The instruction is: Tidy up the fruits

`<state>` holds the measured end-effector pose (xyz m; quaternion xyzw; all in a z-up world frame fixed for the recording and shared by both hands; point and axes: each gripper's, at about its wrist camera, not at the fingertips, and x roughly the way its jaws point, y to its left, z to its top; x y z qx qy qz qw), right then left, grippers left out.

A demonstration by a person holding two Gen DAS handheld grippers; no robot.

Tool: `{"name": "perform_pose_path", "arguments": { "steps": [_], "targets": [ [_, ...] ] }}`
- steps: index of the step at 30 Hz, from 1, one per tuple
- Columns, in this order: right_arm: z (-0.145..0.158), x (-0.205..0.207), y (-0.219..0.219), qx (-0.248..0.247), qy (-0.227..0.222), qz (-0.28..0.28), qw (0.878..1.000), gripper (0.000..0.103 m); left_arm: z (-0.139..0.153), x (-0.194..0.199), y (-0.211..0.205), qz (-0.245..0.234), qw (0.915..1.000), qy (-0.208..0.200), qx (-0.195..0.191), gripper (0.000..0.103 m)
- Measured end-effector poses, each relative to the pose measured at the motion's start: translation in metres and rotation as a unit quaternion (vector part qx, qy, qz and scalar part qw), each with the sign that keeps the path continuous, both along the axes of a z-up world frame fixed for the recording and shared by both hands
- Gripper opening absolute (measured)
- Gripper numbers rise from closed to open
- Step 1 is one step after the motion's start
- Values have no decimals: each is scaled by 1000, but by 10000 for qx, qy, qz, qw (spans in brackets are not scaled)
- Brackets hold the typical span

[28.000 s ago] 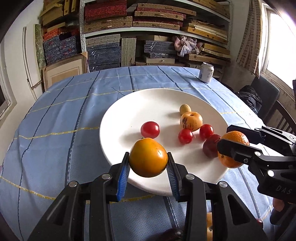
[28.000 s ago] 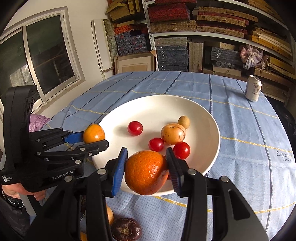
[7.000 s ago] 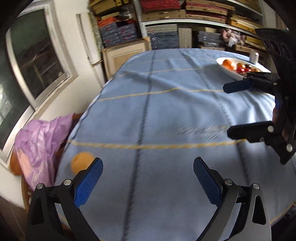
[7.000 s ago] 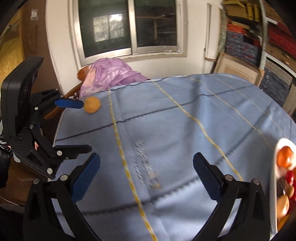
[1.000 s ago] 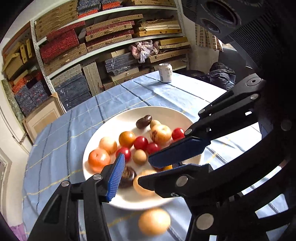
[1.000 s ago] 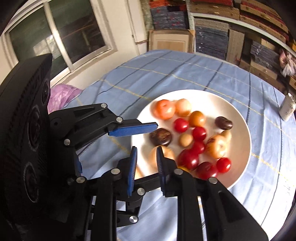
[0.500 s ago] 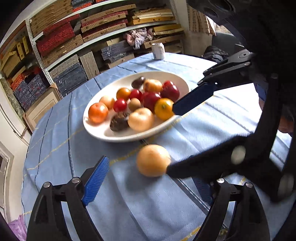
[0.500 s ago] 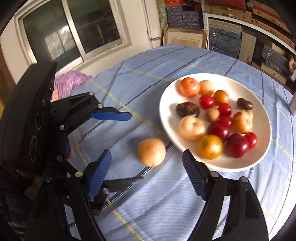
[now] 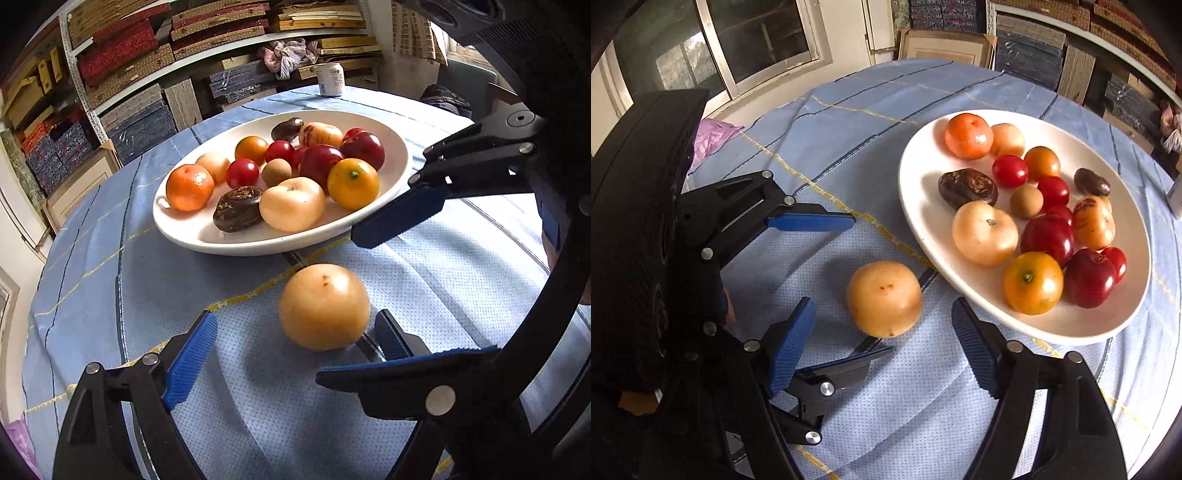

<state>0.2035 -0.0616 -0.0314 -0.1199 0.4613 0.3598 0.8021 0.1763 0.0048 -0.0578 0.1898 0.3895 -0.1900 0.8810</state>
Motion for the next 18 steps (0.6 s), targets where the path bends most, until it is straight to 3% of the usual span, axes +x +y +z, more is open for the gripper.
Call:
{"name": "perform_pose_path", "arguments": {
  "steps": [2,3,4,7,12,18],
  "targets": [
    [-3,7,0,67,144,-51,9999,74,1,2,-1,31,10000,-4,2,89],
    [-4,9,0,107,199,-48,9997,69,2,2,-4,0,10000,-31,31,88],
    [-5,10,1,157,265,-15,9995,57,2,2,-6,-31,10000,-59,62,88],
    [-7,13,6,189,354,77,9992,43,2,5,-7,-73,10000,-40,29,80],
    [-4,11,1,197,311,-67,9993,42,1,5,-12,-130,9995,123,-247,50],
    [-2,5,-4,196,287,-93,9994,42,2,1,-17,-182,9994,133,-246,47]
  ]
}}
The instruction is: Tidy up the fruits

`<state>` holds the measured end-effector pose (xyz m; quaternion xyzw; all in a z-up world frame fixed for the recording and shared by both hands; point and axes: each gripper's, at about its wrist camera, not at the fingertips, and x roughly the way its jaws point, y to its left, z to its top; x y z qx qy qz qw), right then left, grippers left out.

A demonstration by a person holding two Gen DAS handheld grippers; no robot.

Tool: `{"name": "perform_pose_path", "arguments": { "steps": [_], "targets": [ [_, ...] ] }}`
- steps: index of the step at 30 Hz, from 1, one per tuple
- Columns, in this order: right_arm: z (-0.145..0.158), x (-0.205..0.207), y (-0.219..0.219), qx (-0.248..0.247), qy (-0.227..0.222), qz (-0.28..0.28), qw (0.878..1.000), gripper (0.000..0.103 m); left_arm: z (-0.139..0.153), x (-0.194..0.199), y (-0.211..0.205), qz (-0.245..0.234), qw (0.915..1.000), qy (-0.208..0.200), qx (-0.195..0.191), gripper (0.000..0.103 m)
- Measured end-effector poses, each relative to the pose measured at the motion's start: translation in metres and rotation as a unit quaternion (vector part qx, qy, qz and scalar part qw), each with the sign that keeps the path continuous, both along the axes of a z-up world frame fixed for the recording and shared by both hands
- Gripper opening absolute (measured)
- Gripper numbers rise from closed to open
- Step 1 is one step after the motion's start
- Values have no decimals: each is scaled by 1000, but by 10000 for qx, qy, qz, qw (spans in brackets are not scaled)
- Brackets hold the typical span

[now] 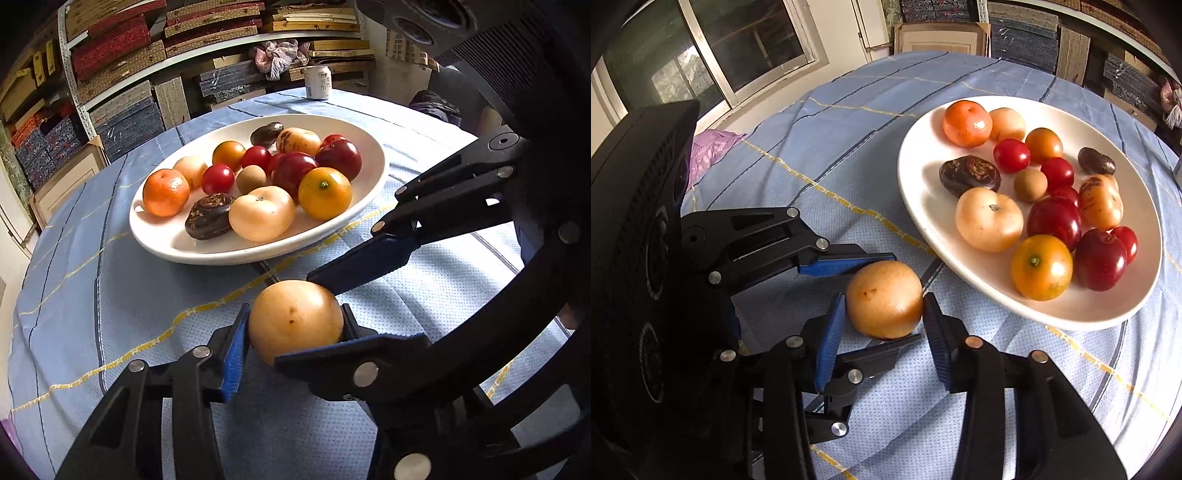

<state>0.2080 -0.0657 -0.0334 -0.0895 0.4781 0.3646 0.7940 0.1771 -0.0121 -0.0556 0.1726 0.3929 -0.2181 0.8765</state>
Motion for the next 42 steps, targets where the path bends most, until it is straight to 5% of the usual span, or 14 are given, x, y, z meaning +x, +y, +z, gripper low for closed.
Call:
{"name": "perform_pose_path", "arguments": {
  "steps": [11,19,29,30,31,32,35,38,42],
  "targets": [
    [40,-19,-10,63,-466,-5,9989,42,36,-5,-3,-35,9989,-476,34,47],
    [86,22,-27,115,-800,-188,9965,42,73,37,-18,-202,9965,-814,49,47],
    [72,83,-50,277,-487,-480,9973,43,63,97,-35,-261,9982,-537,-76,47],
    [71,86,-52,286,-547,-561,9965,50,61,98,-35,-208,9981,-570,-101,53],
    [72,87,-56,248,-730,-788,9939,82,61,99,-33,-112,9977,-653,-171,65],
    [74,87,-63,169,-989,-1157,9882,97,63,98,-31,26,9970,-732,-248,100],
    [82,80,-81,345,-1246,-1541,9796,99,66,93,-27,491,9944,-926,-147,100],
    [84,64,-88,7,-1630,-1869,9688,99,64,88,-23,956,9910,-928,143,100],
    [79,36,-93,-321,-1910,-2184,9564,99,68,71,-12,1294,9889,-732,1,100]
  ]
}}
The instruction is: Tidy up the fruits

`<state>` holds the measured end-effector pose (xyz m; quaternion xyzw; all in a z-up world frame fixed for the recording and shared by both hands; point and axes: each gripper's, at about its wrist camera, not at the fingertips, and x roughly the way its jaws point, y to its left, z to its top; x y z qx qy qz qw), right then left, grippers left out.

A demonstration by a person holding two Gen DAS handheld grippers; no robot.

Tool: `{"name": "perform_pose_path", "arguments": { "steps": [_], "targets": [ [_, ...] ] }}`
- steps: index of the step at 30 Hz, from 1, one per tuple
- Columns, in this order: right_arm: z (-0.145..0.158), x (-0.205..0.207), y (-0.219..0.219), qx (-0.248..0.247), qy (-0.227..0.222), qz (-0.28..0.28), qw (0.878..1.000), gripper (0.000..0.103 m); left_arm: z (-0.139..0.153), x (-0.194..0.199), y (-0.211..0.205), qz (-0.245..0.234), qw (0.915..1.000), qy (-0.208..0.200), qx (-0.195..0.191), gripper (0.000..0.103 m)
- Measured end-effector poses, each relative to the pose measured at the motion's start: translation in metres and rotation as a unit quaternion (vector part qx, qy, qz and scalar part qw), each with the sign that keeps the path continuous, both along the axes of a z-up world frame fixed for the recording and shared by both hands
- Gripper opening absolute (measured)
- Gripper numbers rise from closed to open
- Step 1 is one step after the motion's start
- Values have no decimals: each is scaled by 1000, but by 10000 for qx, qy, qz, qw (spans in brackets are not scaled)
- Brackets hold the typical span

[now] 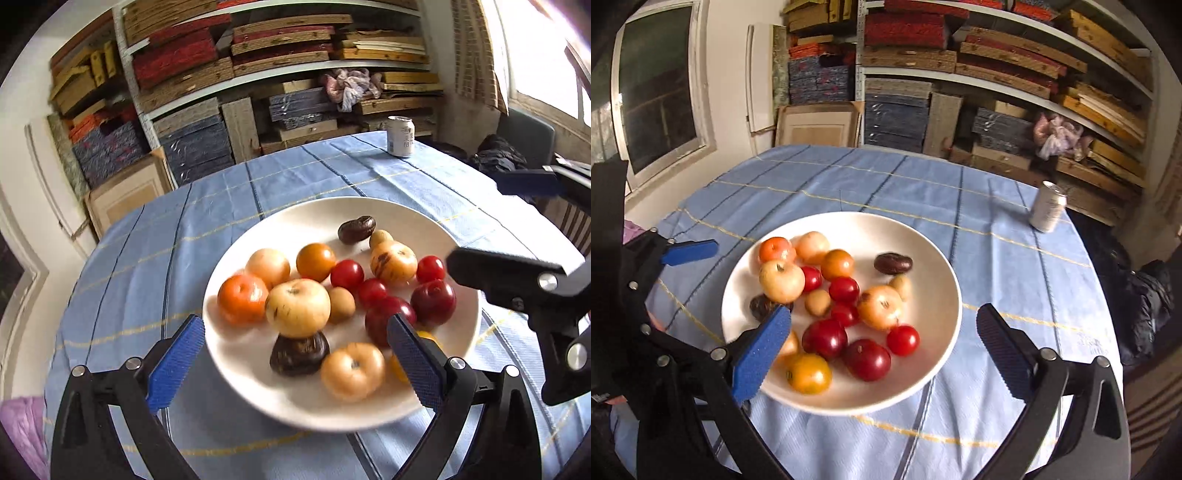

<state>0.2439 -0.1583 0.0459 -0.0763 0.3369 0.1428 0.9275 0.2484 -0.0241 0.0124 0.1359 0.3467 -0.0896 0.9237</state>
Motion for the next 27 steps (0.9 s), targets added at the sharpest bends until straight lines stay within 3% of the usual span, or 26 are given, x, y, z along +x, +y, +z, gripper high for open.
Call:
{"name": "perform_pose_path", "arguments": {
  "steps": [3,7,11,13,15,18,22,27],
  "targets": [
    [-5,-18,-5,-53,-3,-259,9996,99,7,-22,7,195,9996,-1,-218,100],
    [-10,-45,-16,160,86,-526,9984,99,18,-65,11,704,9973,-196,-48,100],
    [-11,-69,-24,204,77,-727,9971,99,23,-102,22,828,9948,-169,-571,100],
    [-13,-82,-24,157,105,-804,9966,99,24,-110,27,887,9928,-61,-802,100],
    [-14,-93,-23,151,89,-855,9962,99,26,-118,28,875,9923,-238,-844,100],
    [-16,-106,-21,35,43,-1002,9949,99,32,-129,20,928,9927,-575,-517,100],
    [-12,-113,-21,25,15,-1084,9941,99,41,-131,29,1043,9889,-468,-954,100],
    [-4,-117,-20,72,-56,-1117,9937,99,46,-130,40,1258,9850,-454,-1091,100]
  ]
}}
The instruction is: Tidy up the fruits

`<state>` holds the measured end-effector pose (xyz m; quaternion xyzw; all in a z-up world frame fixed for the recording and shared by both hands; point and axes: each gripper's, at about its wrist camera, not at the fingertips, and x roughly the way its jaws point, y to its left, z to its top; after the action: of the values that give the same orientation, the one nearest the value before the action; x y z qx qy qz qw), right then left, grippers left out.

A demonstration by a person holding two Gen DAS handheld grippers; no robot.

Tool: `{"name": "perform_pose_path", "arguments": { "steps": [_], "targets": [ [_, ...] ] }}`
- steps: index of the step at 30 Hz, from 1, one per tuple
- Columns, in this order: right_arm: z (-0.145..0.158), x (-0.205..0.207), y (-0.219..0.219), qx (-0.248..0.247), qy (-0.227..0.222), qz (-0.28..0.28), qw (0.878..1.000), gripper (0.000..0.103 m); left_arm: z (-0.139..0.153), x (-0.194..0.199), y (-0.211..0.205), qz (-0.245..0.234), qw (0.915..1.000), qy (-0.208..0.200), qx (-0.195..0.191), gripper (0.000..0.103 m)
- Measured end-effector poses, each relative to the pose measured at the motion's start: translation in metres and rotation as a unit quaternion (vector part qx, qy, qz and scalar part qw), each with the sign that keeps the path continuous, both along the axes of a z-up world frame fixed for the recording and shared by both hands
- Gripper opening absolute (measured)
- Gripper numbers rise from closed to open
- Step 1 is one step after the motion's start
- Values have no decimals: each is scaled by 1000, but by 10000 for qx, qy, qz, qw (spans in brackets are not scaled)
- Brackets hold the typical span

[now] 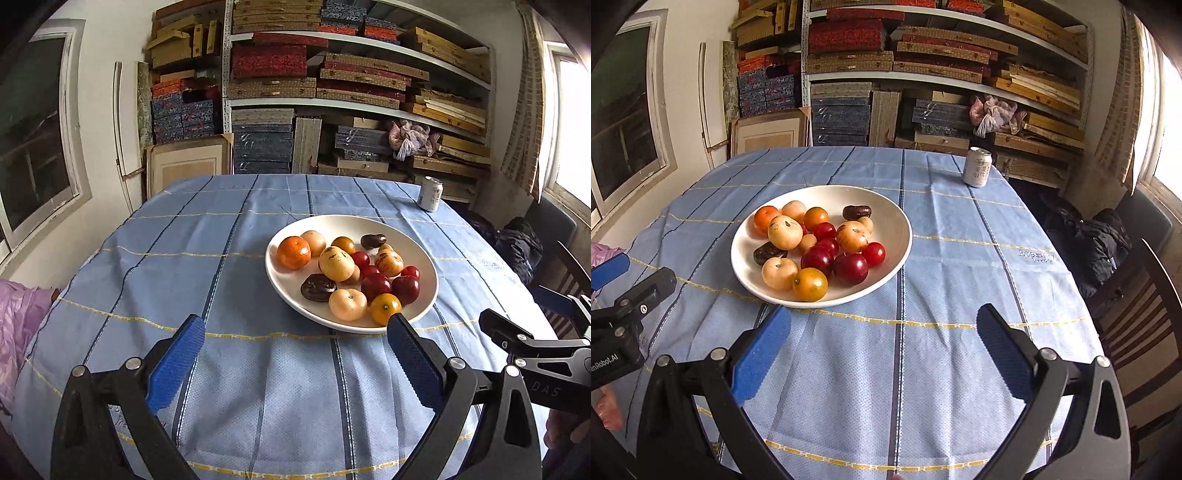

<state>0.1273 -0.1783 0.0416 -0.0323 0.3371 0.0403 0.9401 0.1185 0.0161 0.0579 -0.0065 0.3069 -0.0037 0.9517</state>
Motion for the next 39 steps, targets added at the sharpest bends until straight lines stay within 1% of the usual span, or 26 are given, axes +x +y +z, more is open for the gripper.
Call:
{"name": "perform_pose_path", "arguments": {
  "steps": [7,12,14,19,23,26,29,39],
  "targets": [
    [2,0,1,165,78,128,9998,99,-1,-2,-4,-180,9998,16,54,100],
    [5,-2,-2,349,71,230,9991,99,1,-3,-6,-192,9998,-17,30,100],
    [7,-2,-3,338,20,221,9992,99,2,-4,-7,-220,9998,-32,18,100],
    [11,-7,-3,288,-153,183,9993,99,-1,0,-5,-341,9990,109,-266,100],
    [13,-7,-2,295,-177,201,9992,99,0,-1,-8,-326,9994,34,-128,100],
    [14,-8,-1,267,-185,219,9992,99,2,-4,-8,-358,9992,1,-148,100],
    [15,-9,0,285,-185,246,9991,99,3,-5,-9,-348,9994,-34,-64,100],
    [14,-10,-2,233,-190,204,9993,99,4,-7,-15,-425,9991,-46,21,100]
  ]
}}
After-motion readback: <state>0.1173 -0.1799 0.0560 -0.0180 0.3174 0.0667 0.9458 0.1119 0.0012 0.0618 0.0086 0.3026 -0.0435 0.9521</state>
